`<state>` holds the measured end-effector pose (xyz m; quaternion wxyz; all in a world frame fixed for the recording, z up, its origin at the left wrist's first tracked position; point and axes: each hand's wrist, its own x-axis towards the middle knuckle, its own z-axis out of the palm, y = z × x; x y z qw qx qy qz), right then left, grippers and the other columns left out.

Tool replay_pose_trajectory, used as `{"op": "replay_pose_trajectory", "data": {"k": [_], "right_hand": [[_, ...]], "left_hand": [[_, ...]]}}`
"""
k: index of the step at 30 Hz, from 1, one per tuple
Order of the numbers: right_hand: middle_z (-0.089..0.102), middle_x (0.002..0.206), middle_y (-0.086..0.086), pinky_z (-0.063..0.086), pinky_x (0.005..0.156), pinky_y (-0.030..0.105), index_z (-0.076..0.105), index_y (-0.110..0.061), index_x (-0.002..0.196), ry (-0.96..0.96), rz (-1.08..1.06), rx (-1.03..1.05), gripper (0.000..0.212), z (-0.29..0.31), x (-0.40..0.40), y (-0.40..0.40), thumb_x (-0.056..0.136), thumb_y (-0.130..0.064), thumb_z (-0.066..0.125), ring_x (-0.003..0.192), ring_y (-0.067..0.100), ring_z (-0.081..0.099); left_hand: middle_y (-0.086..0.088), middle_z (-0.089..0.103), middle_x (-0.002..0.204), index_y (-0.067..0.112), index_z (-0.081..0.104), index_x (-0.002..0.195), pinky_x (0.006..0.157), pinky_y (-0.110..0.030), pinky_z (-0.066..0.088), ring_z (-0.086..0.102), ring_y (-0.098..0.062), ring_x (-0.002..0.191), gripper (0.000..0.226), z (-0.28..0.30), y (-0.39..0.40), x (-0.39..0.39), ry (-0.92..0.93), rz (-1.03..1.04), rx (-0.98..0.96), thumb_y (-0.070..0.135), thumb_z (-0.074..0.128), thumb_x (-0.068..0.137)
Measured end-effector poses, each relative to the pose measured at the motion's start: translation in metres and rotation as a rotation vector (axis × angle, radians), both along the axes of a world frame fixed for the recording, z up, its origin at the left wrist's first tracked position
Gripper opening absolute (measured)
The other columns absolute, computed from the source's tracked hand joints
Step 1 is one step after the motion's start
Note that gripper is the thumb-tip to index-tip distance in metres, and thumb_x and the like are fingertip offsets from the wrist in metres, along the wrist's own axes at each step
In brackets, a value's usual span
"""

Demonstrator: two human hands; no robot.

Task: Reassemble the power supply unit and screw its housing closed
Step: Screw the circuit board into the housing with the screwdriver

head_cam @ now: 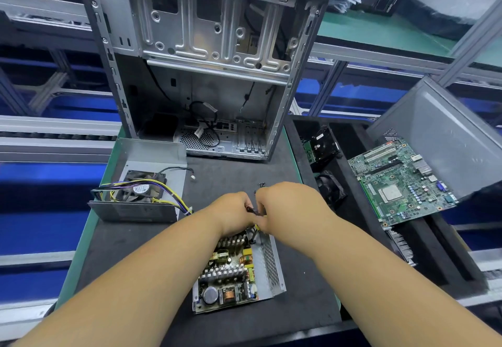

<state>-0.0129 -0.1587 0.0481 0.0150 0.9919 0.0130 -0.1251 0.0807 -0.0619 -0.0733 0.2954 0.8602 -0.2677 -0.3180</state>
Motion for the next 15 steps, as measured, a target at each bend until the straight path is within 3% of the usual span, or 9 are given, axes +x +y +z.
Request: {"op": "replay_pose_trajectory", "data": {"k": [3, 9, 15], "right_hand": [[0.034, 0.067, -0.006, 0.035, 0.063, 0.031, 0.041, -0.028, 0.088, 0.017, -0.012, -0.049, 0.021, 0.0001, 0.0020, 0.0008, 0.097, -0.045, 0.050, 0.075, 0.024, 0.045], [0.032, 0.068, -0.006, 0.035, 0.063, 0.032, 0.053, -0.023, 0.099, 0.055, -0.007, -0.065, 0.018, 0.0037, 0.0033, 0.0010, 0.098, -0.041, 0.048, 0.076, 0.024, 0.044], [0.056, 0.096, 0.001, 0.043, 0.070, 0.033, 0.057, -0.020, 0.117, 0.101, -0.021, -0.062, 0.020, 0.0064, 0.0010, 0.0034, 0.099, -0.028, 0.052, 0.090, 0.027, 0.056]], "left_hand": [[0.000, 0.060, 0.097, 0.018, 0.059, 0.101, 0.076, -0.035, 0.045, 0.054, -0.019, 0.088, 0.019, -0.0004, 0.0000, 0.0001, -0.020, -0.008, 0.013, 0.025, 0.056, 0.083], [0.000, 0.061, 0.098, 0.019, 0.059, 0.104, 0.079, -0.036, 0.047, 0.055, -0.019, 0.089, 0.022, -0.0011, 0.0000, -0.0003, -0.010, 0.014, 0.019, 0.028, 0.057, 0.084], [0.000, 0.063, 0.101, 0.020, 0.059, 0.099, 0.088, -0.039, 0.050, 0.058, -0.022, 0.096, 0.018, -0.0003, -0.0005, -0.0004, 0.002, -0.003, 0.003, 0.029, 0.059, 0.083]]}}
